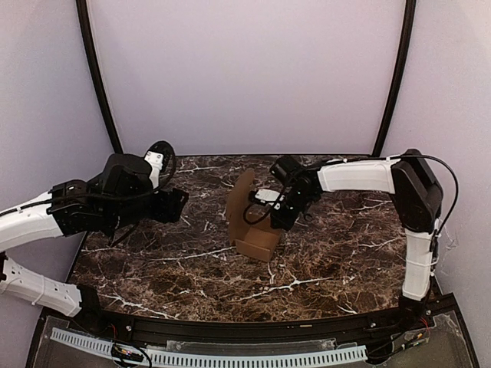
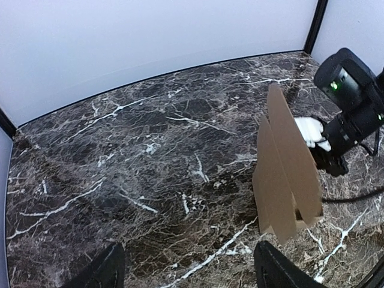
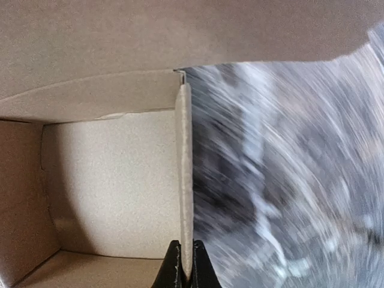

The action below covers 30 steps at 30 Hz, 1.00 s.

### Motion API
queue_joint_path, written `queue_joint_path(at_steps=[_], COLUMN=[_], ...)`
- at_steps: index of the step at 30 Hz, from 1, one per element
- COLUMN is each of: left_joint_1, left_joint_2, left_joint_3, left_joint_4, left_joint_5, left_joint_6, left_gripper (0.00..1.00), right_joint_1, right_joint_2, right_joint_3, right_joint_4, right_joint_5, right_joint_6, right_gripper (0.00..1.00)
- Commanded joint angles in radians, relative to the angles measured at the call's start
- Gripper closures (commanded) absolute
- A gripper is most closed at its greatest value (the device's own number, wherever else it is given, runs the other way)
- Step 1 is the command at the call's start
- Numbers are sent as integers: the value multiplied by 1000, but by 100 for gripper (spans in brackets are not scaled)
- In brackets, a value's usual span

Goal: Fold the paper box

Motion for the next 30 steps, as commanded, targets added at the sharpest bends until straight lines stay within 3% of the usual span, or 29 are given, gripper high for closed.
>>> queue_joint_path(at_steps=[1,3,6,8,14,18,22,30], left_joint_1=[-4,-5,-4,-4,-10,-13,-8,68], left_joint_2=[99,147,230,293,409,426,448,577], left_joint_3=[47,55,61,76,72,2,-83,-48], left_joint_4=[140,199,287,326,412,523,733,829], left_joint_5=[150,209,280,310,314,282,299,299], left_joint_6=[131,161,175,177,173,213,298,350], left_gripper=[24,23,22,22,24,24,24,18], right_joint_1=[-74,-89,-98,-100,-161,-232,-303,-368], right_joint_2=[-100,-137,-167,-191,-287,-343,-407,-463], right_joint_3=[-113,-150,-171,-179,-201,-237,-306,-428], right_joint_4=[98,97,65,48,-74,-106,-12,283], right_joint_5=[121,90,-33,-95,-159,-201,-279,-474], right_joint_6=[236,284,318,315,233,93,-62,-144], right_gripper=[100,90,67,59,51,49,48,47])
